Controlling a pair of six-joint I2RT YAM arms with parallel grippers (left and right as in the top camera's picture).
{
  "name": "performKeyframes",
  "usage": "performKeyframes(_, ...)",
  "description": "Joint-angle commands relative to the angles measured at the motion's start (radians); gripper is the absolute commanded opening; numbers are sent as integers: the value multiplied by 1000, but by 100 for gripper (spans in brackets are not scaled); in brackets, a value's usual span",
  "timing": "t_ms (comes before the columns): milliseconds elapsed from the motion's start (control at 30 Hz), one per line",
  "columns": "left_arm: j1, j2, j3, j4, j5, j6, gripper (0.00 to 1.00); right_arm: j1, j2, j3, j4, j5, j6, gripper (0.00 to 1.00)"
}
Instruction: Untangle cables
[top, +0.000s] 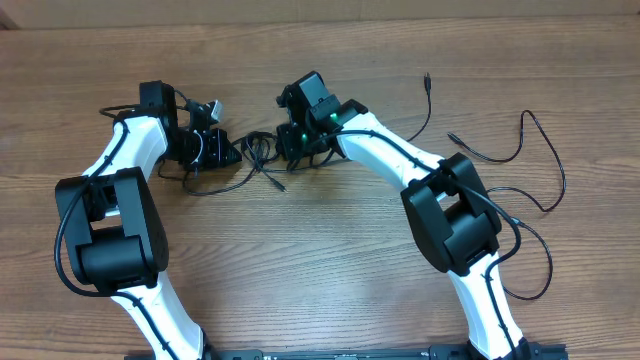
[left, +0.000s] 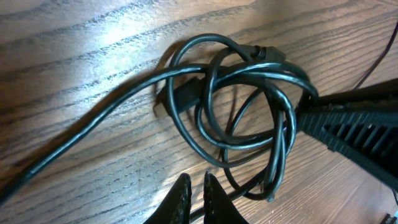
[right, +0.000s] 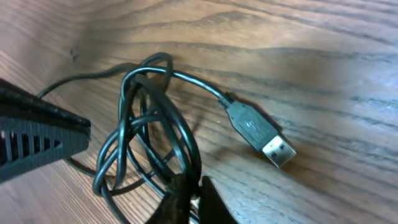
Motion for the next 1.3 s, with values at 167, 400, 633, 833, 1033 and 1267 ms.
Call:
performKeyframes(167,-8,10,21,9,-189,-108,11,9,2,-6,-98,-99,-253,4)
performKeyframes(400,-8,10,21,8,-173,-103,12,9,2,-6,-360,-131,-624,4)
performKeyframes(633,-8,10,21,8,-119,-83,13,0,2,-6,-383,-98,-592,18)
performKeyframes(833,-8,10,21,7,101,23,14,-10,0,111,-406,-183,-254,22)
performKeyframes(1033,-9,10,21,8,101,42,15,-25,0,284,-482,-247,-230,27)
performKeyframes(1267,-9,10,21,11,74,31,18,-14,2,224,-295,-96,37,29)
